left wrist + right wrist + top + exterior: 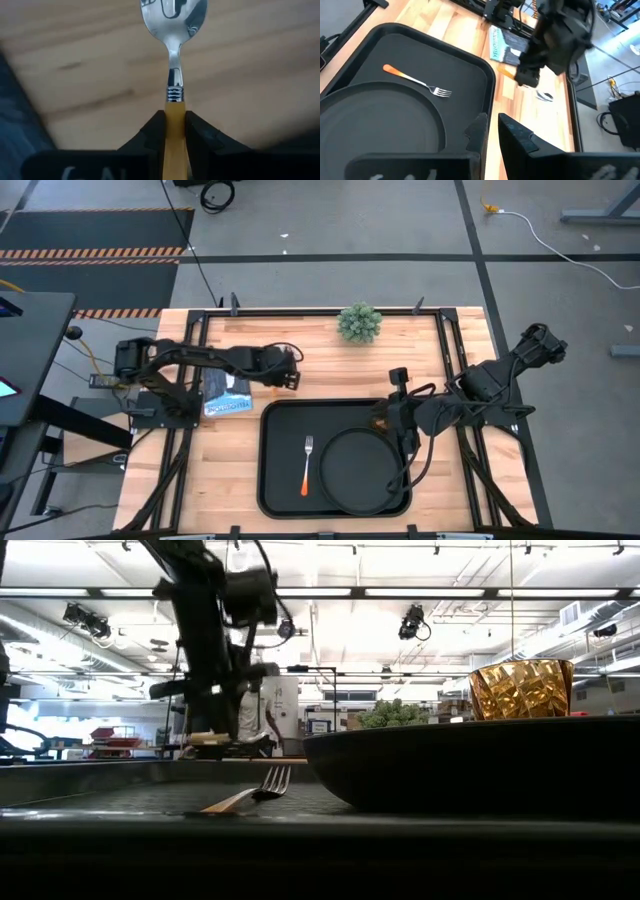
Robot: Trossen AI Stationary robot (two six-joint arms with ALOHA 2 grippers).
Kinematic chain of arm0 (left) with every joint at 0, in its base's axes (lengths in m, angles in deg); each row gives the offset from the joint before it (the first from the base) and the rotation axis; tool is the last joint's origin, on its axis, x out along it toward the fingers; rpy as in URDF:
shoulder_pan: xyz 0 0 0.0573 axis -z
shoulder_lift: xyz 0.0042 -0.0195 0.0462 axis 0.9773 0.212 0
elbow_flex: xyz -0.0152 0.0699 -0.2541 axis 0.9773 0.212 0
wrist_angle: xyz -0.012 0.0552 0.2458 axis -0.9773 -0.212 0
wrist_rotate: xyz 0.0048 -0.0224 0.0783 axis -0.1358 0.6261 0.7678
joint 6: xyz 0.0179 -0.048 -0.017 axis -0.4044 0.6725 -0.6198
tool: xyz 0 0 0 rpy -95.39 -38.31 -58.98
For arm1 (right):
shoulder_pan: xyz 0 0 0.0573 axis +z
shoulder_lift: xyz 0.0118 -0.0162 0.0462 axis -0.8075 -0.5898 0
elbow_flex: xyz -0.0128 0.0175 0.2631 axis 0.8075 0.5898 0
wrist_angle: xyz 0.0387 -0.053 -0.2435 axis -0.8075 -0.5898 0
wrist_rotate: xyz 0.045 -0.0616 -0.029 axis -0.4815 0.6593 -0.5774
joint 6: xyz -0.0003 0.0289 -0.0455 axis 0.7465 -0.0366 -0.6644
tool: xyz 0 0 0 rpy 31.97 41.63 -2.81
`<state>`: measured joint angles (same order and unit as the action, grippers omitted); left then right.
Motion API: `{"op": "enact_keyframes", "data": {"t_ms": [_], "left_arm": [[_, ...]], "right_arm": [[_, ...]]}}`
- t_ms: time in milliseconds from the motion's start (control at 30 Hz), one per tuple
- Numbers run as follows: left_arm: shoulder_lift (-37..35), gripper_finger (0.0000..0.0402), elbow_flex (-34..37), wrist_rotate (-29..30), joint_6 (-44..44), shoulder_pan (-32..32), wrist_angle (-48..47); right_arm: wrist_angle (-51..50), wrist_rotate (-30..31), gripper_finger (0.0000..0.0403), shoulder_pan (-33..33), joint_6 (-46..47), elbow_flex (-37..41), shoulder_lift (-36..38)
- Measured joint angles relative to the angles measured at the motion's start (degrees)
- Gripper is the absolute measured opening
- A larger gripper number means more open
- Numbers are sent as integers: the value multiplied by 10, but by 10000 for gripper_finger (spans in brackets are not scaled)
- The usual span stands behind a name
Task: Pick and place plate/cup/fork/spoon on tray
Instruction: Put the yellow spoon to the left side of the orange fork on the black serving tray
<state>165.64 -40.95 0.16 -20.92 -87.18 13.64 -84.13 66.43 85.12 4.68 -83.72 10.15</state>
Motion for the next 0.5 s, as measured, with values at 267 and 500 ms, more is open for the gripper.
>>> {"op": "enact_keyframes", "data": {"t_ms": [267,500], "left_arm": [[-27,60,-1,11,101,99,22],[-27,60,-1,20,250,200,22]], "right_arm": [[-1,15,52,3,-2,0,26],[-1,38,52,2,-4,0,46]]}}
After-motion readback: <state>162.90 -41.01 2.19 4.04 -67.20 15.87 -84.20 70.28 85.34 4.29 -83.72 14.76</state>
